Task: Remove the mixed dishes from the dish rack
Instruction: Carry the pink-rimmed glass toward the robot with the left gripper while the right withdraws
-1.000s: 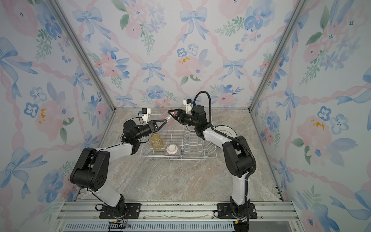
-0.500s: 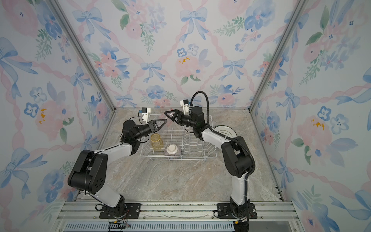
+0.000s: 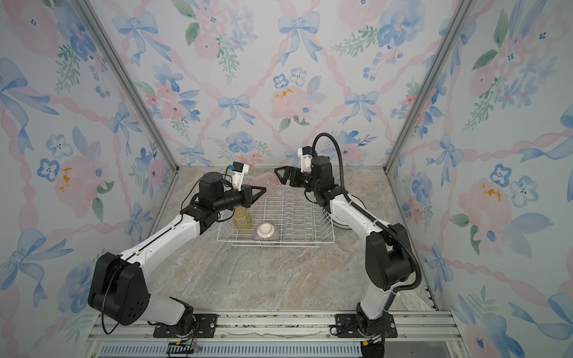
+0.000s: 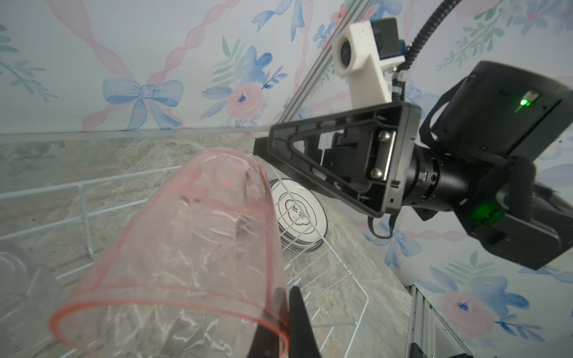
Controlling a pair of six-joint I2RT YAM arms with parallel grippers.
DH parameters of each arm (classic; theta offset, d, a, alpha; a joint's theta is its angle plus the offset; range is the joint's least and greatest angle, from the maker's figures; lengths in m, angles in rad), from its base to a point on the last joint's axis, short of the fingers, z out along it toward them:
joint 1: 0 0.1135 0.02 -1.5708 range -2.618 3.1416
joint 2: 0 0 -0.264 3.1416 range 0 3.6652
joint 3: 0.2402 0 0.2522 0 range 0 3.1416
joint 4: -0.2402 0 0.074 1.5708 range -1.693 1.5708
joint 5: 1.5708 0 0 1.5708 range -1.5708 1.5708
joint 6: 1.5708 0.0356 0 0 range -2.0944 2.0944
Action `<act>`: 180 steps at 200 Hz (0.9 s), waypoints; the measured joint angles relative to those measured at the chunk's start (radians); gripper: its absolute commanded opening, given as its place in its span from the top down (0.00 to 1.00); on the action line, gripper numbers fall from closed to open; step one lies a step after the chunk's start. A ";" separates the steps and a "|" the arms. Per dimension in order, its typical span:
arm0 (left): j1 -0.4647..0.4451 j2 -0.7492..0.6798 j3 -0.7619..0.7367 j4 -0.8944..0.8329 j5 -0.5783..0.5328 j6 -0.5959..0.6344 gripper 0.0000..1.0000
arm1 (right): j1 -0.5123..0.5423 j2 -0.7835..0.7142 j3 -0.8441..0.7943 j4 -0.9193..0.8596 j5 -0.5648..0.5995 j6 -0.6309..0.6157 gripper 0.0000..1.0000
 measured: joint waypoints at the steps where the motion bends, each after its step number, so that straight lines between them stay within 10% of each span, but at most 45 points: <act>1: -0.002 -0.002 0.002 -0.006 -0.003 0.004 1.00 | 0.000 -0.002 0.000 -0.003 0.002 -0.003 0.03; 115: -0.646 -0.021 0.370 -0.869 -0.446 0.305 0.97 | -0.079 -0.280 -0.111 -0.286 0.238 -0.231 0.03; 180: -0.782 0.323 0.508 -1.164 -0.502 0.320 1.00 | -0.114 -0.403 -0.219 -0.278 0.238 -0.230 0.03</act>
